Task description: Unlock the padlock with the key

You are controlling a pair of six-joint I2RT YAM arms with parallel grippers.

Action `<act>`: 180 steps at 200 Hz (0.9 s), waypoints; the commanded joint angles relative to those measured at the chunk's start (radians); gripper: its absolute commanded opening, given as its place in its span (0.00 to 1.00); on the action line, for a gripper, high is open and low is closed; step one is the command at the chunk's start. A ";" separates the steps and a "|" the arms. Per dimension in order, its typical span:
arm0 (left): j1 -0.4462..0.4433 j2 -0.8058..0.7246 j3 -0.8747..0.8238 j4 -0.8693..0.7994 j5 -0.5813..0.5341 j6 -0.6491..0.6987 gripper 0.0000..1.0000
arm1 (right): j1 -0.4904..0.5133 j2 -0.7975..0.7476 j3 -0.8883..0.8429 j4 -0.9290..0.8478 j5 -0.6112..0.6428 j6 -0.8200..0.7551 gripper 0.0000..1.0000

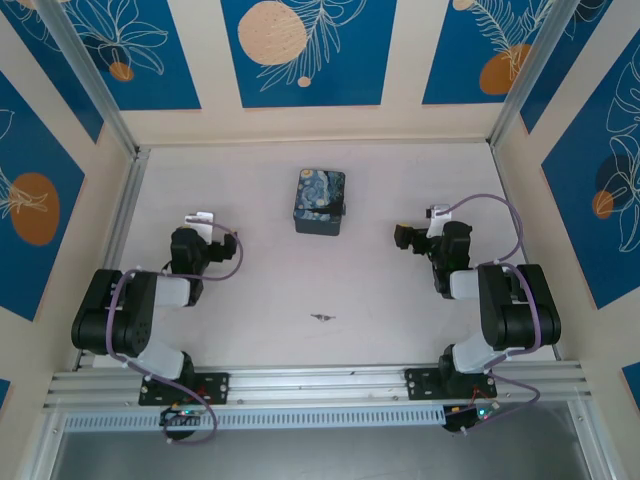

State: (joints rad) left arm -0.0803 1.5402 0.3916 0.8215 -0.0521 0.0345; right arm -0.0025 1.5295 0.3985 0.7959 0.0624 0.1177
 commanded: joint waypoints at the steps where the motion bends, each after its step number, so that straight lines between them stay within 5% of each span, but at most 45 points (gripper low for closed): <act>1: 0.016 -0.005 0.013 0.002 0.022 0.012 1.00 | -0.004 -0.006 0.018 0.012 -0.013 -0.024 0.99; 125: 0.016 -0.021 0.020 -0.017 -0.007 0.000 1.00 | -0.008 -0.033 0.012 0.008 0.008 -0.006 0.99; 154: 0.016 -0.107 0.154 -0.338 -0.026 -0.022 1.00 | 0.013 -0.223 0.093 -0.307 0.100 0.040 0.99; 180: 0.015 -0.150 0.246 -0.537 -0.006 -0.080 1.00 | -0.007 -0.290 0.277 -0.744 0.205 0.389 0.99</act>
State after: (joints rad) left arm -0.0788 1.4509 0.5396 0.5278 -0.0776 0.0170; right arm 0.0063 1.3048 0.5060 0.4664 0.1478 0.2111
